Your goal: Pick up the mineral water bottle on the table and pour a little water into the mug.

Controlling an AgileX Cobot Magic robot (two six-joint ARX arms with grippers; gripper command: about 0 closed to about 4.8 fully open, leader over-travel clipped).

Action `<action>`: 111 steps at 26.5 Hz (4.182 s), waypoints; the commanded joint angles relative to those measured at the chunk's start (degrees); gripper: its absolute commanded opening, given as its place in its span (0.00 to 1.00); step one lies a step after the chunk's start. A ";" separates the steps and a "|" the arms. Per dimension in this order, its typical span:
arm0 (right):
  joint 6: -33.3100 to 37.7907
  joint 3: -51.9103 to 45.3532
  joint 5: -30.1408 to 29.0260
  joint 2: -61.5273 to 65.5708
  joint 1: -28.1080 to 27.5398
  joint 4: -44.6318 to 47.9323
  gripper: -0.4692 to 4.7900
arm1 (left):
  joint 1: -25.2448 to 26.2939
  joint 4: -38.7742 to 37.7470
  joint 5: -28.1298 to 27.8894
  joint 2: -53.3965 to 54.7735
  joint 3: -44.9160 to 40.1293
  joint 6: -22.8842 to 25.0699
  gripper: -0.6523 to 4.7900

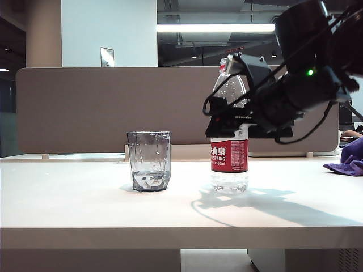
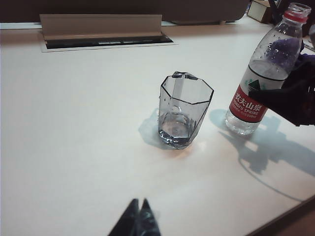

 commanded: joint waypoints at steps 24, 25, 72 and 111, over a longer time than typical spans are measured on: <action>-0.33 -15.89 6.62 -35.60 0.04 -19.78 1.00 | -0.02 0.74 0.04 -0.04 0.20 0.13 0.11; -0.35 -16.17 6.64 -36.65 0.04 -20.74 0.93 | -0.02 0.76 0.04 -0.04 0.20 0.13 0.11; 3.13 -39.89 8.28 -95.60 -0.79 -47.32 0.08 | -0.02 0.76 0.04 -0.04 0.20 0.13 0.11; -0.31 -39.89 1.49 -95.69 -30.10 -47.01 0.08 | -0.02 0.74 0.04 -0.04 0.20 0.13 0.11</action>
